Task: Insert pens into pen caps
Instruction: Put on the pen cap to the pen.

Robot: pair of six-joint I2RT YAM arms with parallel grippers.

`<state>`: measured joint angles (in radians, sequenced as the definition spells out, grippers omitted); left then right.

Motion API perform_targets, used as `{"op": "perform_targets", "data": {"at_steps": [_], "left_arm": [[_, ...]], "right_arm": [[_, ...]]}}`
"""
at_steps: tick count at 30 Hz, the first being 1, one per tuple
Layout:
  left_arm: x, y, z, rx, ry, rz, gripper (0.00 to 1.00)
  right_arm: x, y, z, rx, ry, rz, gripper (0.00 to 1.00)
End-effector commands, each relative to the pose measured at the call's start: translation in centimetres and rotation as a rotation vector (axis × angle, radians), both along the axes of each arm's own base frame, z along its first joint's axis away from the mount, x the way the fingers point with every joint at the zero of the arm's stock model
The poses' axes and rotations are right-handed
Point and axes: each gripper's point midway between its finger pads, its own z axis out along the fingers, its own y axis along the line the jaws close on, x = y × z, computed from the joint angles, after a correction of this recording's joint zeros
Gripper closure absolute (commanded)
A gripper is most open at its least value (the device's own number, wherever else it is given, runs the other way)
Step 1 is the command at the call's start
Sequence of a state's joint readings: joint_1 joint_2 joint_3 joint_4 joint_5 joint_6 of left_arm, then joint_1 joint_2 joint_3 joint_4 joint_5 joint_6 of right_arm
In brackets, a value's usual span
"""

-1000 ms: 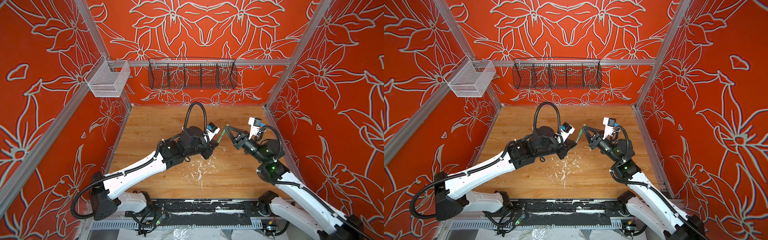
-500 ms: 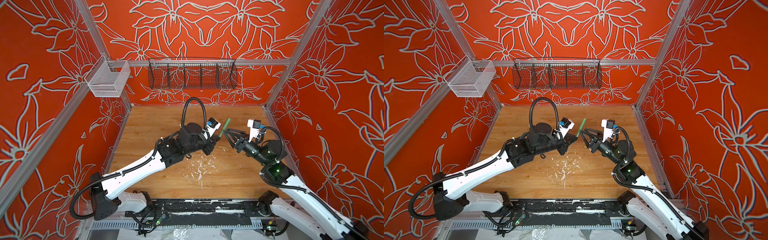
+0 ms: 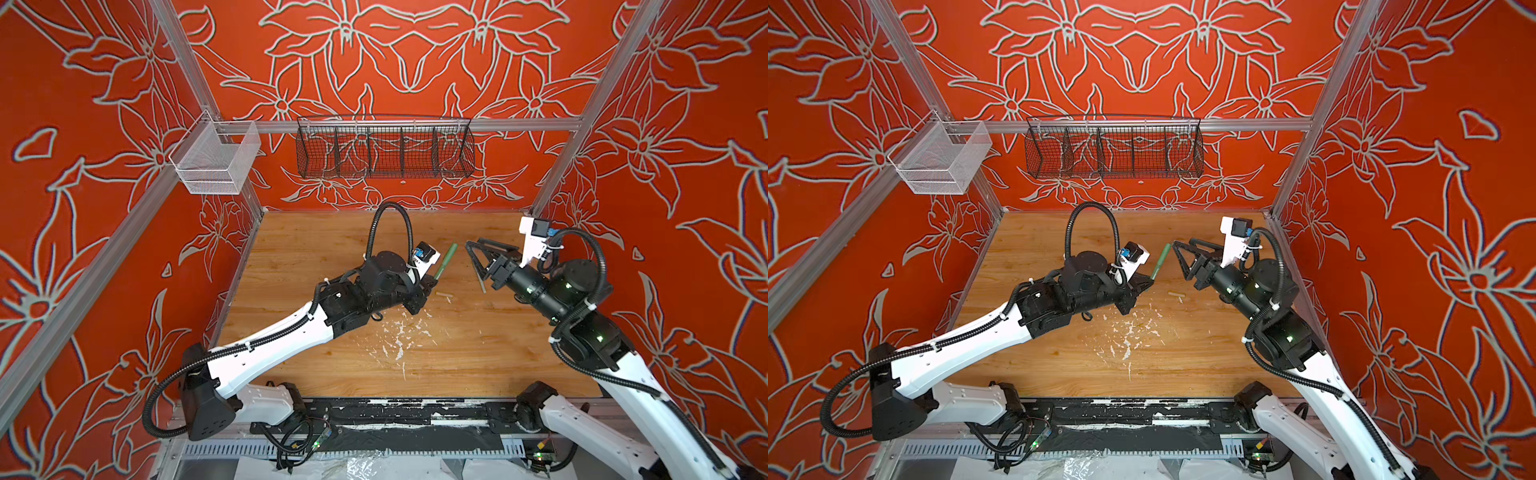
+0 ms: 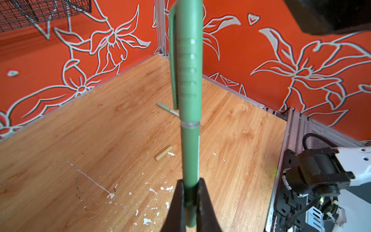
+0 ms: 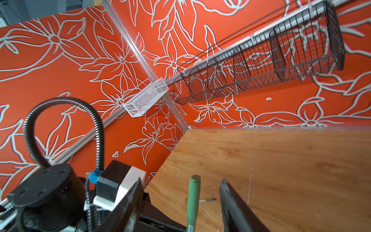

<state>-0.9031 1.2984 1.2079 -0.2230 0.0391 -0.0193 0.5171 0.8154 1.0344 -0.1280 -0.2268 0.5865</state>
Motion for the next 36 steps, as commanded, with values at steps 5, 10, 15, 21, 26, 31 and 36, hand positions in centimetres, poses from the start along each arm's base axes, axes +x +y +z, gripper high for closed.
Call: {"op": "perform_targets", "data": {"at_steps": [5,10,15,21,26,31,36], "left_arm": [[0.2,0.2,1.1,-0.025,-0.038,0.01,1.0],[0.3,-0.1,1.0,-0.019,-0.03,0.004,1.0],[0.6,-0.1,0.3,0.007,-0.013,0.017,1.0],[0.9,-0.3,-0.4,0.021,-0.001,0.025,1.0],[0.9,-0.4,-0.2,0.015,-0.003,0.021,1.0],[0.7,-0.5,-0.1,0.01,-0.002,0.011,1.0],[0.6,-0.5,-0.4,0.01,0.008,0.011,1.0]], "right_arm": [[0.4,-1.0,-4.3,-0.081,0.183,-0.069,0.46],[0.5,0.2,-4.7,-0.06,0.184,-0.02,0.53],[0.3,0.5,-4.2,-0.065,0.167,-0.012,0.53],[0.8,1.0,-4.2,-0.089,0.173,-0.007,0.53],[1.2,2.1,-4.4,-0.098,0.174,0.01,0.53],[2.0,2.6,-4.7,-0.114,0.175,0.004,0.56],[2.4,2.4,-4.5,-0.126,0.159,-0.016,0.6]]}}
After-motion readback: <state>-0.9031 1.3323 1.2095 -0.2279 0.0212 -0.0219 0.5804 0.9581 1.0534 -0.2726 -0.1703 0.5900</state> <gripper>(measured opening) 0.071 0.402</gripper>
